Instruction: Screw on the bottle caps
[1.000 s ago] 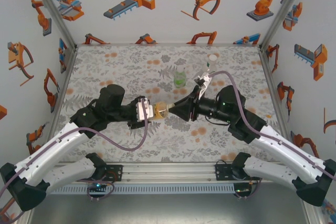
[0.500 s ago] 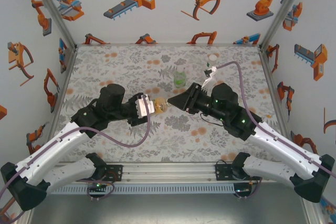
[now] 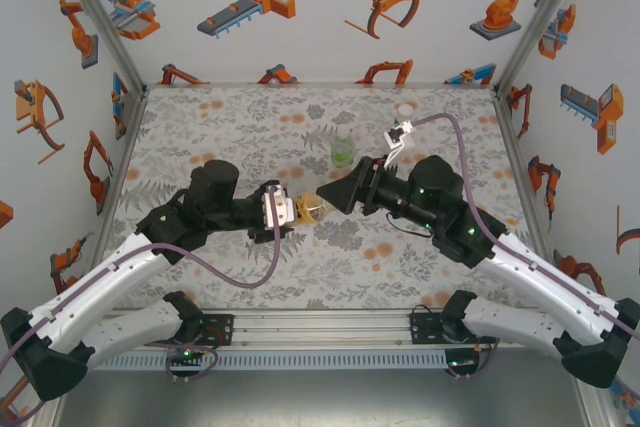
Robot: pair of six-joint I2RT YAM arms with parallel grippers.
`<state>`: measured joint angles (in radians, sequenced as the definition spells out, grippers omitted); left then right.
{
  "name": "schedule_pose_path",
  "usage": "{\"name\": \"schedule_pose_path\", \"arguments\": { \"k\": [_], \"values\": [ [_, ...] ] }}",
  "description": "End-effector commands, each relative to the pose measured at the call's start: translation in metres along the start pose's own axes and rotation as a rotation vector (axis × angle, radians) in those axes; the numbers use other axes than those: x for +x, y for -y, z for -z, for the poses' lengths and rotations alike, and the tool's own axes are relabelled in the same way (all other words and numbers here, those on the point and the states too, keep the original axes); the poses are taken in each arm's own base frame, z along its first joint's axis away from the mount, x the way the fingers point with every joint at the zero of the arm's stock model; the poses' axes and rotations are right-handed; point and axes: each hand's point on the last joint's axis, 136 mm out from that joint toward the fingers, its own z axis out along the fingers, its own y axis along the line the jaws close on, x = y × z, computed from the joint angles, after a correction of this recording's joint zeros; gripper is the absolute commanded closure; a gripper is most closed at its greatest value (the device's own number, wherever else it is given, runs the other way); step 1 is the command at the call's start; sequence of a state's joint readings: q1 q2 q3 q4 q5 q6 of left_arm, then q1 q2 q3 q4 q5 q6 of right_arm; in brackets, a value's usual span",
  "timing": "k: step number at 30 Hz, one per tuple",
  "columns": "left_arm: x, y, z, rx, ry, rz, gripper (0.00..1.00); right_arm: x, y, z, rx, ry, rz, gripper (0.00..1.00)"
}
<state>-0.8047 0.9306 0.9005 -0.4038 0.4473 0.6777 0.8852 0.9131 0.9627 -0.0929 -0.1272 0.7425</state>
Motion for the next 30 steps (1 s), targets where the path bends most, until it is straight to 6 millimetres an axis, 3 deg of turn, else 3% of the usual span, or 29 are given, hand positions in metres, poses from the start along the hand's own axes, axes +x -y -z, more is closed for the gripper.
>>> {"name": "schedule_pose_path", "arguments": {
  "k": [1, 6, 14, 20, 30],
  "values": [
    [-0.014, 0.006, 0.003, 0.035, 0.062, -0.036, 1.0, -0.016, -0.031, 0.019, -0.101, 0.044, 0.292, 0.35],
    [-0.016, 0.012, 0.003, 0.072, 0.074, -0.039, 1.0, -0.004, -0.055, 0.037, -0.233, 0.019, 0.639, 0.36],
    [-0.017, 0.022, 0.002, 0.135, 0.09, -0.038, 1.0, 0.031, -0.078, 0.055, -0.453, -0.134, 1.018, 0.42],
    [-0.02, 0.03, 0.0, 0.2, 0.107, -0.027, 1.0, 0.046, -0.083, 0.061, -0.549, -0.213, 1.106, 0.44],
    [-0.021, 0.032, 0.0, 0.212, 0.111, -0.022, 1.0, 0.055, -0.074, 0.054, -0.55, -0.229, 1.117, 0.51]
  ]
}}
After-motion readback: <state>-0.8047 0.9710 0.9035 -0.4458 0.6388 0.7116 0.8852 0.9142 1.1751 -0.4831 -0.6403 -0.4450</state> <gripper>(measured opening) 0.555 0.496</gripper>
